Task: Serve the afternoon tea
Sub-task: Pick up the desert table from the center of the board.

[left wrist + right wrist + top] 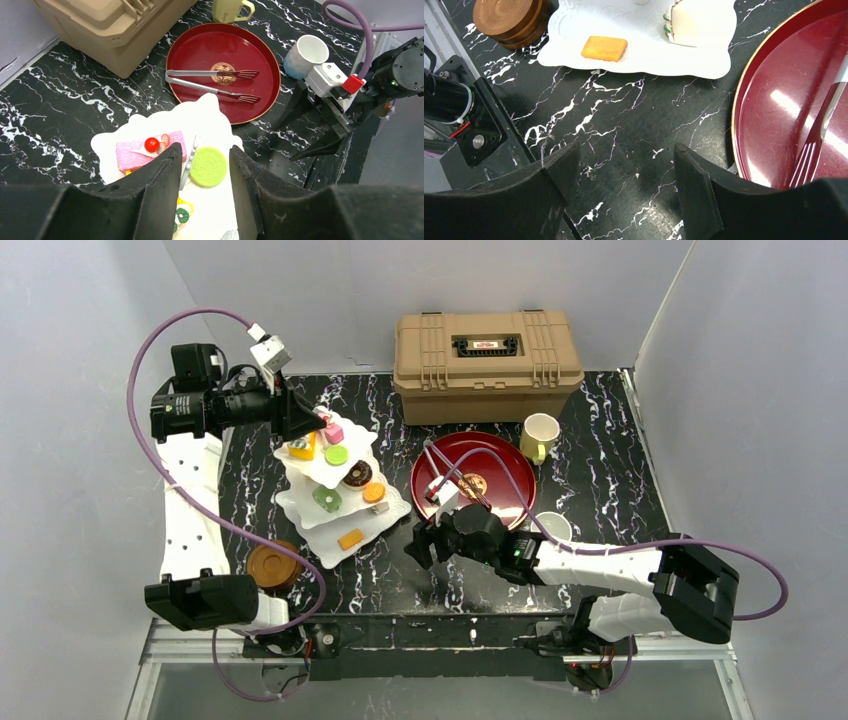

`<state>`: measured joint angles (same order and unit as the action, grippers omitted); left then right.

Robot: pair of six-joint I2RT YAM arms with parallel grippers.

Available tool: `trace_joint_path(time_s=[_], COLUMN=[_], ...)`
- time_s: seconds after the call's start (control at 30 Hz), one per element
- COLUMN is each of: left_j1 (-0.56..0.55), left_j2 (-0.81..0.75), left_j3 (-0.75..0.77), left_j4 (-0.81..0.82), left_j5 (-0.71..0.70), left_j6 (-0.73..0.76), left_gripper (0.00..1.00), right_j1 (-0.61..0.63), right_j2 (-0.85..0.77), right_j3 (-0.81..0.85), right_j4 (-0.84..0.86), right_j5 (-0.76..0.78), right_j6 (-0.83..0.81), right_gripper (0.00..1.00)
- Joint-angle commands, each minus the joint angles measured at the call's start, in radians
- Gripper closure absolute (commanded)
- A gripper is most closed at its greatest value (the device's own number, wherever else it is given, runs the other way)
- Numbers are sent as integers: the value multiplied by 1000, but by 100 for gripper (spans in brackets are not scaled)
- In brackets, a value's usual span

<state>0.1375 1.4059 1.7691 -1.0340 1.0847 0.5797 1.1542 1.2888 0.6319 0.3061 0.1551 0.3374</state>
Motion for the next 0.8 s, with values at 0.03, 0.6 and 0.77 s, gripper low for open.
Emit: trace_joint_path(time_s=[0.03, 0.6, 0.77], left_j1=[3, 3, 11], left_j2=[10, 28, 88], left_j3=[-17, 3, 85], left_j4=[-3, 419, 519], left_j5=[40, 113, 130], left_j6=[6, -200, -260], left_gripper=[66, 100, 100], right_j1=[6, 4, 4], right_j2=[-18, 0, -1], right_j3=[47, 71, 70], right_j4=[-7, -13, -20], right_j5=[23, 41, 48], right_j6=[2, 9, 12], right_gripper=[23, 23, 23])
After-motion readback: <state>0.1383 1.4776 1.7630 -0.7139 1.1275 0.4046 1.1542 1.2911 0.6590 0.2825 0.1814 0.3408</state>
